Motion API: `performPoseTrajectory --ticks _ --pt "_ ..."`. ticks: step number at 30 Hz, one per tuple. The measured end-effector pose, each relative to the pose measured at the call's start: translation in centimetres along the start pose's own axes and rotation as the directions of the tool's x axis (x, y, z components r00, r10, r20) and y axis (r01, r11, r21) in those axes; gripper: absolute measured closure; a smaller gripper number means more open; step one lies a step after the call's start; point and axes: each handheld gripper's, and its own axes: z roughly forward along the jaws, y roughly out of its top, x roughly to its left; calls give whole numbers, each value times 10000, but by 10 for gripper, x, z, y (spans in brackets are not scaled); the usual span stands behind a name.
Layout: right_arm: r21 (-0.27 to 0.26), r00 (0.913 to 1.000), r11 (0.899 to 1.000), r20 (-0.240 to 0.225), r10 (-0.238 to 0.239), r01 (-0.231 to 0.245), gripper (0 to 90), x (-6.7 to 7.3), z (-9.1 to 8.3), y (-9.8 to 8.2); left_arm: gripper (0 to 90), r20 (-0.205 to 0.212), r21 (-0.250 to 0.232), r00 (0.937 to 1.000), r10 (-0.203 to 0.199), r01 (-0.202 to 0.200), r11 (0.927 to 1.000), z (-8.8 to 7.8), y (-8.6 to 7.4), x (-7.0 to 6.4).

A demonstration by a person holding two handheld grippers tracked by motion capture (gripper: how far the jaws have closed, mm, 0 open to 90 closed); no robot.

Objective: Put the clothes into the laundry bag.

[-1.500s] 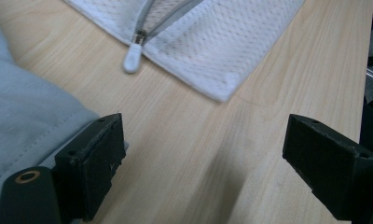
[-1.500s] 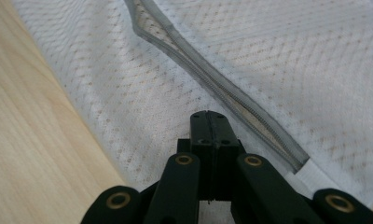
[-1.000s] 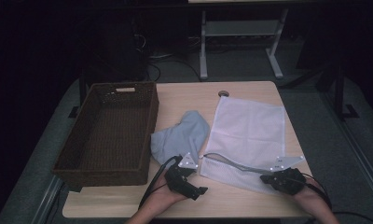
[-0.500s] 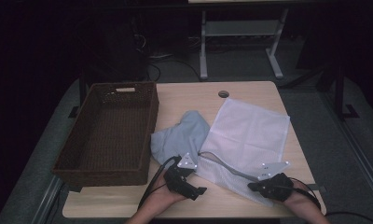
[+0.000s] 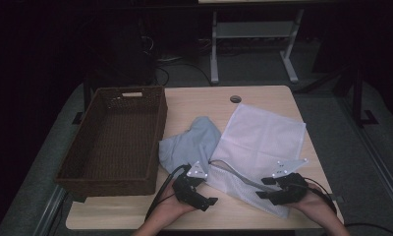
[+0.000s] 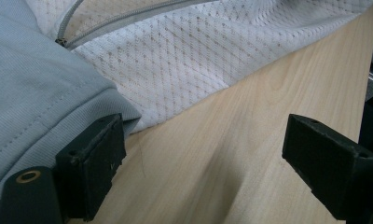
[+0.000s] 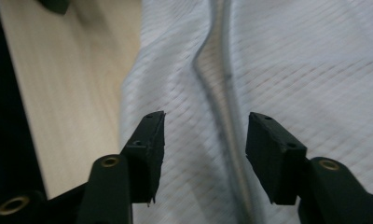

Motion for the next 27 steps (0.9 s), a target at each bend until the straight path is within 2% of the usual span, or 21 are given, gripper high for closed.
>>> performPoseTrajectory --ticks 3,5,7,14,16,18,21,27 --pt "-236 9991 9997 401 102 -93 334 -8 2 6 127 24 3 10000 0 0 10000 0 0 0" --pt "-379 9990 9993 438 -8 24 329 -13 4 11 127 23 0 10000 1 -1 10000 0 0 0" --pt "-405 9984 9992 573 -3 27 283 -18 8 17 127 24 -31 10000 -36 36 10000 0 0 0" --pt "-435 9995 9989 273 -152 164 266 -31 24 37 128 42 -49 10000 -59 59 10000 0 0 1" --pt "-421 9999 9991 -19 -102 101 248 -36 33 43 128 53 -43 10000 -65 65 10000 0 0 1" --pt "-343 9996 9990 -18 -279 279 241 -39 39 46 128 59 -29 10000 -57 57 10000 0 -1 1" --pt "-250 9997 9995 -155 -205 201 235 -41 45 45 128 72 -4 10000 -39 39 10000 0 -1 2" --pt "220 9996 9994 -65 -280 281 227 -41 57 36 128 92 24 9999 -55 55 10000 0 -1 3"
